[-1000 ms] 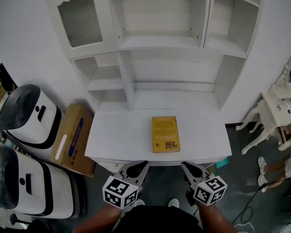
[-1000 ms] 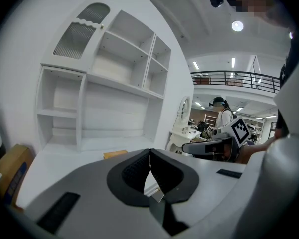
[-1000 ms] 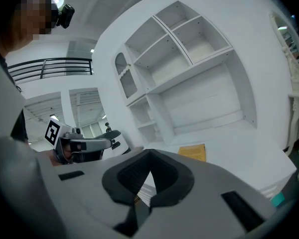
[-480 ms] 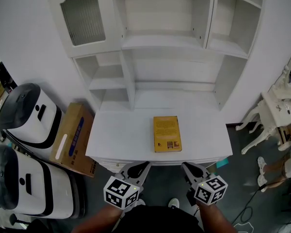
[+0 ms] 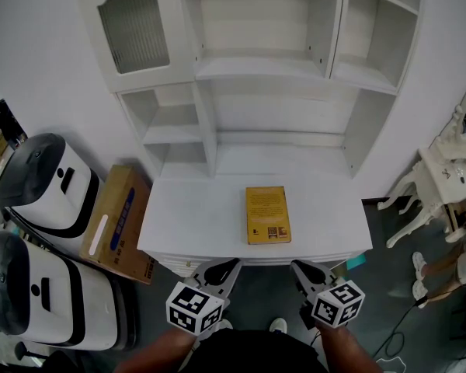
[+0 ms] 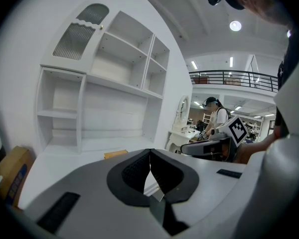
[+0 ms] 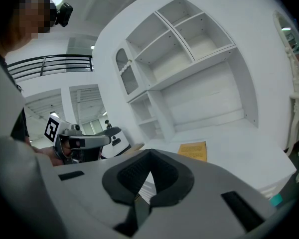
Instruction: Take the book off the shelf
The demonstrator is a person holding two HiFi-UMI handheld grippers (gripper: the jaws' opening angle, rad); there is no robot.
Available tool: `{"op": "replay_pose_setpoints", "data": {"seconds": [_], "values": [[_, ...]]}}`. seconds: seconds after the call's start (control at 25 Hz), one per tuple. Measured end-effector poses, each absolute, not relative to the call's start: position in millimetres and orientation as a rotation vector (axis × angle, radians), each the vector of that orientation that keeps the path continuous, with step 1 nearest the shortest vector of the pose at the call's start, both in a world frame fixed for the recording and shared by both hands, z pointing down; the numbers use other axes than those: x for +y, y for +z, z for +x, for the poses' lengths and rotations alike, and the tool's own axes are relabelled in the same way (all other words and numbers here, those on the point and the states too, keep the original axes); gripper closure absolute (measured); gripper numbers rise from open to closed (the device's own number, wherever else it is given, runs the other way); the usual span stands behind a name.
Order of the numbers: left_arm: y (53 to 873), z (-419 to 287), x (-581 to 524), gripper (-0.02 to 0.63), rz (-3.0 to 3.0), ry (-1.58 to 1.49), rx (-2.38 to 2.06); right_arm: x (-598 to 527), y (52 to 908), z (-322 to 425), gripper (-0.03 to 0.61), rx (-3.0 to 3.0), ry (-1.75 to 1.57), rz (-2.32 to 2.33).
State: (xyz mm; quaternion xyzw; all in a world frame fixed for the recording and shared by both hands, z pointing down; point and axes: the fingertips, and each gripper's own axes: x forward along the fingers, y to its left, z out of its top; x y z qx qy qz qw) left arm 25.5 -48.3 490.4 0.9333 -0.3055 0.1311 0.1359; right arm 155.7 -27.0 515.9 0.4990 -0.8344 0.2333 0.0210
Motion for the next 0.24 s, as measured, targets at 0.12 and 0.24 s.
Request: {"op": "replay_pose_setpoints", "data": {"seconds": [0.12,0.24], "values": [[490.3,25.2,-47.6,0.603,2.702,0.38,-0.887,-27.1,515.6,155.4,0.551,-2.589,0.72,1.543],[491.1,24.6,-47.7,0.603,2.7,0.381,-0.891,-27.4,515.7,154.9,0.551,-2.591,0.719,1.539]]}}
